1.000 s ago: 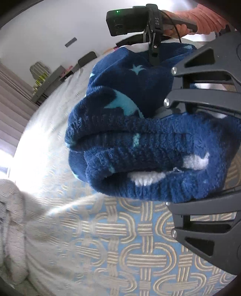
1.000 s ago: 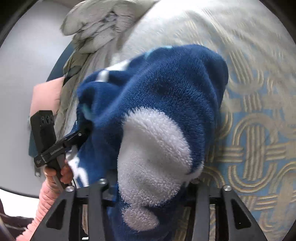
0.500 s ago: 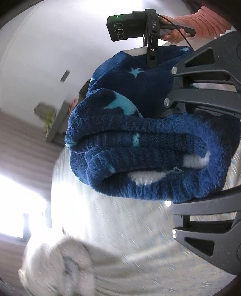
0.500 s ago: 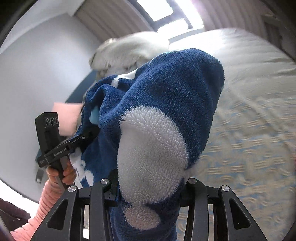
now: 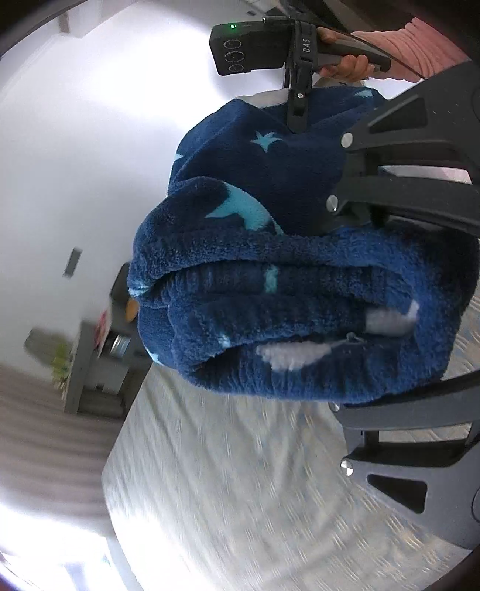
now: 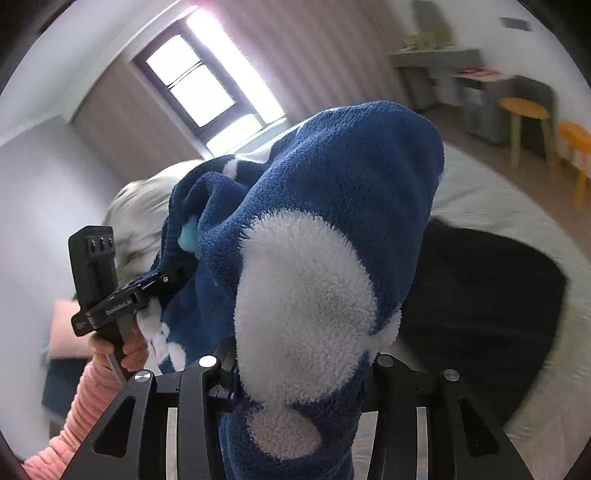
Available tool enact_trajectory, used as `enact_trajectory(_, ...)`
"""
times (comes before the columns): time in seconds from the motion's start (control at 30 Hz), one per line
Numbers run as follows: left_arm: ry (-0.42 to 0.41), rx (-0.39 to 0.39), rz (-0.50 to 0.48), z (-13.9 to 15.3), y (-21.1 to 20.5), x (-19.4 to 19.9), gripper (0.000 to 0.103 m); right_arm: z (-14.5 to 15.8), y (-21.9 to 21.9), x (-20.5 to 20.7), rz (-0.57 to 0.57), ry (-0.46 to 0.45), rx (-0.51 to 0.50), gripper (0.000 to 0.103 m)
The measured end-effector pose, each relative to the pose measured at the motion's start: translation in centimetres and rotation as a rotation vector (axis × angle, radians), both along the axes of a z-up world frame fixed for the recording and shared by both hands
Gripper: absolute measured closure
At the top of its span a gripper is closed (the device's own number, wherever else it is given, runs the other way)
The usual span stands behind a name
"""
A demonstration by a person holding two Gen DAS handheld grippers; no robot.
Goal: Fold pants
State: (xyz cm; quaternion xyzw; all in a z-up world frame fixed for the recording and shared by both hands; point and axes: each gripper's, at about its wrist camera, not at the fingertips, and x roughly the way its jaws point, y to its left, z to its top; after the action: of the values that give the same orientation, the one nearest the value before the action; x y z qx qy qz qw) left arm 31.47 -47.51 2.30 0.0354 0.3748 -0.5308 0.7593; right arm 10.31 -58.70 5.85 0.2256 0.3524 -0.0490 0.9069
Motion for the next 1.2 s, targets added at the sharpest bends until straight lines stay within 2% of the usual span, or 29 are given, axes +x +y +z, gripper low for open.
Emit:
enact_trajectory(0.23, -0.008, 0.053, -0.108, -1.7, -10.4, 1.7, 0.049, -1.4, -9.6, -5.1, -0.163, 0.01, 0.048, 0.058)
enact_trajectory(0.37, 0.001, 0.117, -0.112, -4.8, -14.6, 1.6, 0.047, -4.2, -13.2, -6.0, -0.227, 0.028, 0.106, 0.056)
enact_trajectory(0.43, -0.005, 0.198, -0.089, -7.7, -16.6, 1.9, 0.043, -6.2, -15.4, -5.8, -0.251, 0.061, 0.136, 0.054)
enact_trajectory(0.47, -0.023, 0.249, -0.073, -9.2, -17.9, 1.5, 0.034, -7.8, -16.4, -5.6, -0.271, 0.097, 0.141, 0.052)
enact_trajectory(0.5, -0.081, 0.28, -0.049, -10.9, -18.5, 1.1, 0.019, -9.6, -17.2, -5.3, -0.301, 0.152, 0.134, 0.051)
enact_trajectory(0.53, -0.133, 0.27, -0.019, -11.3, -18.4, 0.7, 0.013, -10.6, -17.7, -5.0, -0.322, 0.186, 0.125, 0.047)
enact_trajectory(0.57, -0.184, 0.25, 0.019, -11.5, -18.2, 0.2, 0.007, -11.9, -18.1, -5.0, -0.338, 0.196, 0.12, 0.042)
enact_trajectory(0.6, -0.182, 0.243, 0.022, -11.4, -18.4, 0.0, 0.007, -12.6, -18.2, -5.4, -0.35, 0.174, 0.109, 0.032)
enact_trajectory(0.63, -0.148, 0.238, 0.023, -11.5, -18.2, 0.2, 0.007, -12.8, -18.0, -5.6, -0.354, 0.149, 0.094, 0.029)
enact_trajectory(0.7, -0.104, 0.24, 0.028, -11.4, -18.4, 0.8, 0.007, -12.8, -17.1, -6.2, -0.353, 0.133, 0.063, 0.028)
enact_trajectory(0.8, -0.166, 0.255, 0.035, -10.2, -18.3, 0.1, 0.008, -12.2, -14.7, -7.1, -0.378, 0.138, 0.048, 0.028)
enact_trajectory(0.9, -0.218, 0.263, 0.041, -8.8, -17.7, -1.8, 0.009, -10.5, -13.0, -8.1, -0.419, 0.154, -0.02, 0.028)
enact_trajectory(1.0, -0.238, 0.23, 0.026, -6.7, -16.2, -4.0, 0.009, -7.9, -9.8, -10.4, -0.444, 0.126, -0.134, 0.027)
enact_trajectory(1.2, -0.303, 0.163, 0.01, -2.2, -13.7, -8.3, 0.009, -3.2, -4.7, -13.5, -0.428, 0.044, -0.202, 0.027)
